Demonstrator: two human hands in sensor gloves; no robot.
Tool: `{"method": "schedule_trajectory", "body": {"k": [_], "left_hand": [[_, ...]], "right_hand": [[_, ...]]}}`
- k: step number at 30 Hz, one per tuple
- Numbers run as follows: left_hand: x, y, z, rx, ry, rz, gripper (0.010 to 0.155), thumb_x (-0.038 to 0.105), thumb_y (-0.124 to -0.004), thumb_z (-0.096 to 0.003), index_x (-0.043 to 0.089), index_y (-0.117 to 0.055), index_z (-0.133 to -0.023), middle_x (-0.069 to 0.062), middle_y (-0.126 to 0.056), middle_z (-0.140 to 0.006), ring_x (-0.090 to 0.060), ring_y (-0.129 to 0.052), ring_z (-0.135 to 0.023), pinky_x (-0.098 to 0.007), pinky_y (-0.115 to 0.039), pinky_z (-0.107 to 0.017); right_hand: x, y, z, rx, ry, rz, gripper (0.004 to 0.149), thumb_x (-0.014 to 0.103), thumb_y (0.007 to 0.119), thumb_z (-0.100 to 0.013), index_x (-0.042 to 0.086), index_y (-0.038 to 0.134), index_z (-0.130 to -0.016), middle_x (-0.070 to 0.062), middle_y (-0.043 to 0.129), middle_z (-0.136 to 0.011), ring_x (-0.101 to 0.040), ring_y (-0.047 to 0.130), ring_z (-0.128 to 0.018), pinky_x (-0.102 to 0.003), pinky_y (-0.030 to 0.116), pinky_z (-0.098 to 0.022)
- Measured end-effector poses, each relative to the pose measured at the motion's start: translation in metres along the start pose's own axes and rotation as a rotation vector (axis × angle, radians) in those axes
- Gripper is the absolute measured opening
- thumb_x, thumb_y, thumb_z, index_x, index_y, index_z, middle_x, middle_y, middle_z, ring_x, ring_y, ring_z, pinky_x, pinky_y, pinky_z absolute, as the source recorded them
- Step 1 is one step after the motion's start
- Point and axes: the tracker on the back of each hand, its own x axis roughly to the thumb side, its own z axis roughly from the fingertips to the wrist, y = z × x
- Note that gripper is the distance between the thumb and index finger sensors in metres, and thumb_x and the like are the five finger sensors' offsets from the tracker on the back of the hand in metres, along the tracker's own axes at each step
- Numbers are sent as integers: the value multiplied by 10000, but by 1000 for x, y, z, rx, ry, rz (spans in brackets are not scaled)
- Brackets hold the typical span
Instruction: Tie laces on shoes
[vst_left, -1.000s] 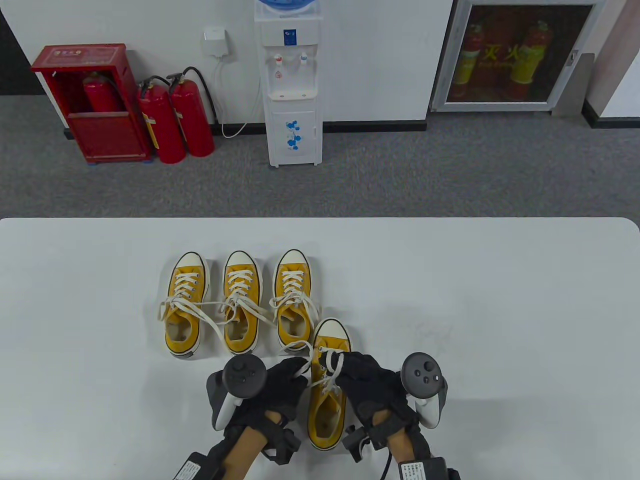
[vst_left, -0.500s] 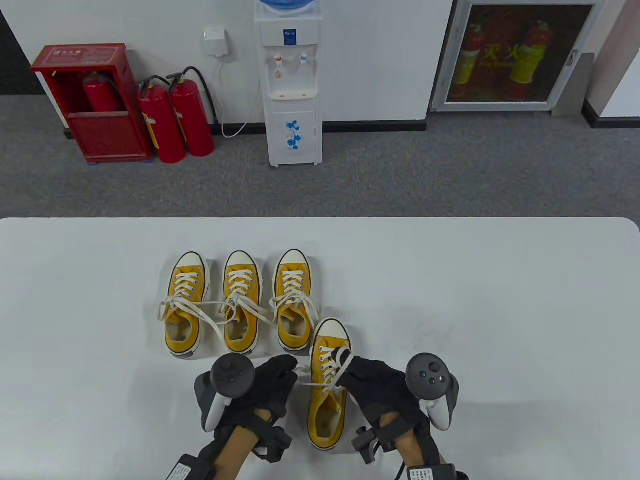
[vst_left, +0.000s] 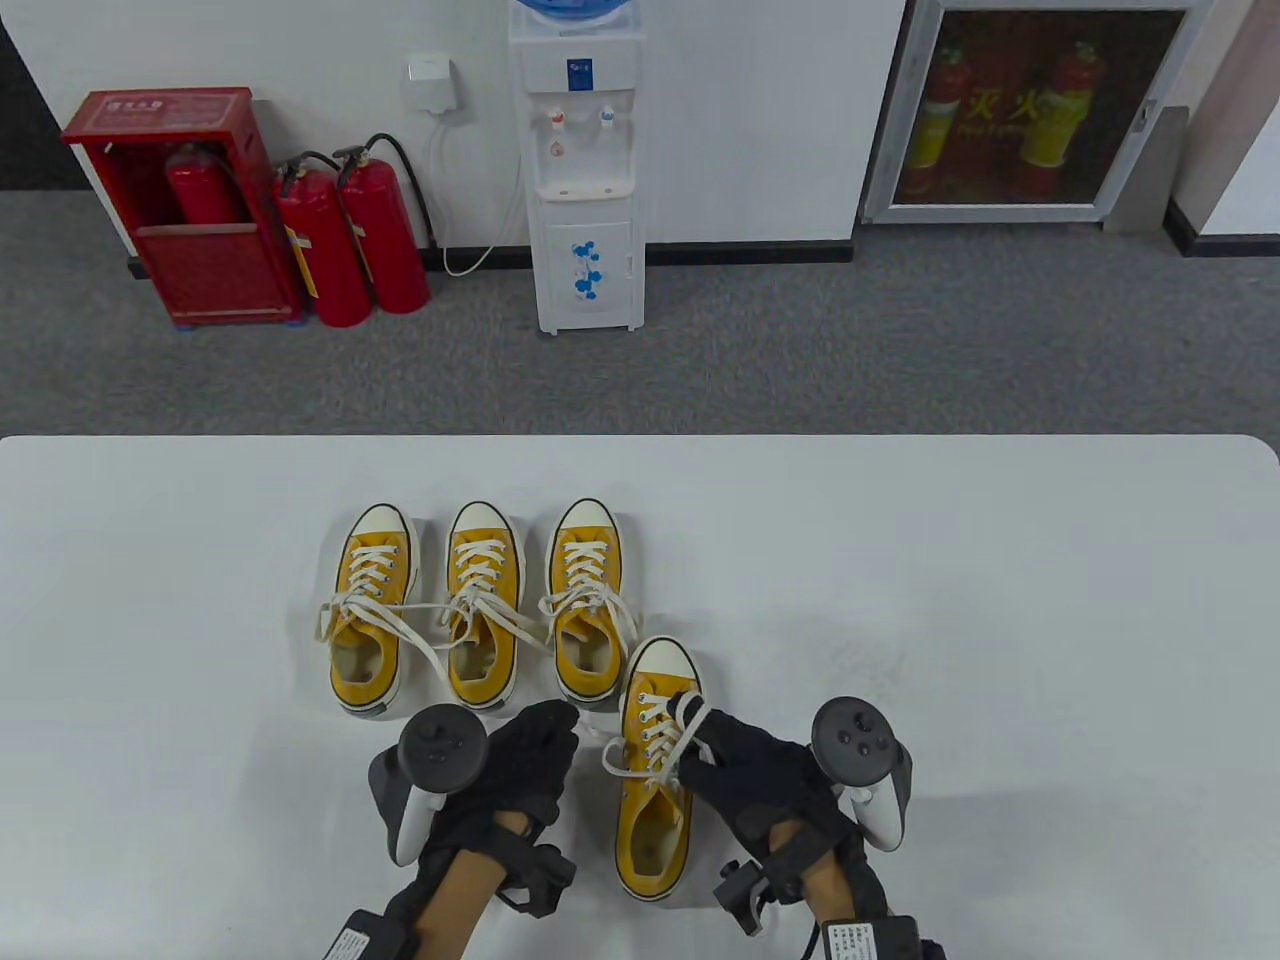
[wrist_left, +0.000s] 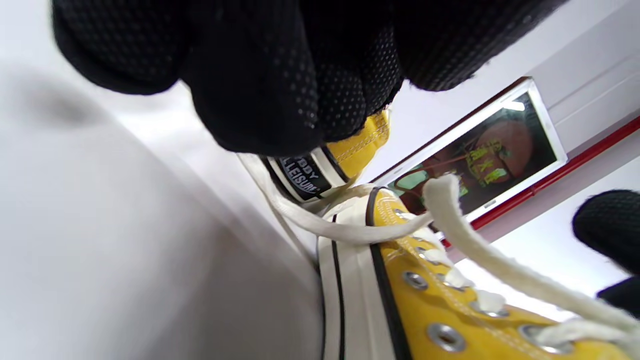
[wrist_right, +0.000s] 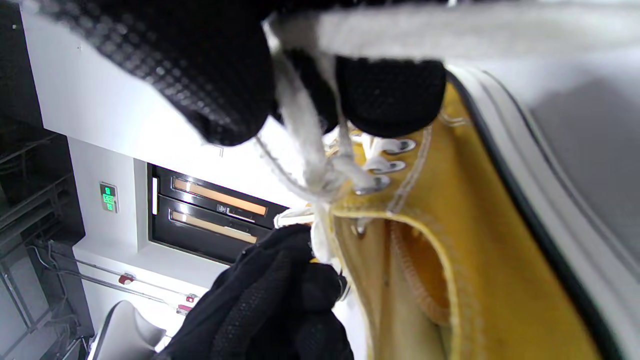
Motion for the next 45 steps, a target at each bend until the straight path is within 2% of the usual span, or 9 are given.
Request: {"method": "schedule_trajectory", "body": {"k": [6, 13, 23, 26, 31, 38, 41, 45], "left_hand": [[6, 1, 3, 24, -49, 40, 513, 448, -791, -473, 263, -788, -952, -50, -974, -792, -245, -1061, -423, -560, -817, -492], [17, 1, 8, 38, -150, 114, 505, 474, -793, -471, 320, -792, -953, -56, -909, -899, -276, -1036, -559, -591, -771, -562], [34, -11, 16, -38, -286, 163, 531, 554, -803, -456, 365, -796, -953, -62, -844, -982, -305, -991, -663, -625, -715, -614], [36, -16, 17, -65, -296, 139, 534, 555, -809, -454, 354, -804, -949, -63, -841, -986, -326, -982, -677, -632, -709, -617], [35, -20, 16, -94, -288, 105, 507, 532, -831, -452, 341, -838, -922, -71, -875, -960, -332, -992, -673, -636, -715, -610], [44, -21, 23, 1, -323, 17, 438, 446, -872, -443, 314, -906, -860, -63, -942, -893, -319, -1029, -617, -622, -747, -587], [48, -19, 26, 60, -344, -32, 399, 419, -888, -436, 316, -935, -819, -38, -971, -859, -292, -1048, -587, -608, -767, -574], [49, -17, 27, 86, -344, -66, 377, 409, -880, -438, 301, -938, -795, -22, -980, -841, -287, -1049, -575, -603, -769, -571]], "right_hand": [[4, 5, 1, 28, -40, 41, 584, 202, 851, -411, 179, 702, -976, -28, 879, -775, -292, 948, -607, -676, 526, -662], [9, 10, 2, 64, -76, 70, 570, 140, 830, -405, 220, 739, -961, -40, 845, -816, -292, 941, -581, -656, 543, -659], [21, 23, 7, 89, -165, 235, 516, 95, 808, -402, 240, 853, -895, -59, 798, -864, -290, 910, -591, -661, 519, -663], [25, 27, 9, 81, -206, 328, 507, 96, 807, -402, 240, 866, -885, -62, 785, -877, -284, 905, -593, -661, 515, -666], [28, 29, 11, 65, -224, 370, 498, 95, 806, -404, 224, 869, -881, -63, 769, -892, -288, 898, -595, -661, 508, -669], [30, 30, 12, 51, -247, 444, 475, 100, 809, -404, 188, 879, -866, -65, 747, -907, -282, 892, -603, -663, 503, -672], [30, 31, 13, 50, -252, 447, 471, 98, 809, -403, 178, 886, -860, -67, 737, -916, -285, 890, -603, -664, 502, -672], [29, 30, 12, 51, -252, 432, 464, 105, 808, -401, 187, 911, -846, -65, 724, -932, -282, 893, -596, -660, 506, -672]]}}
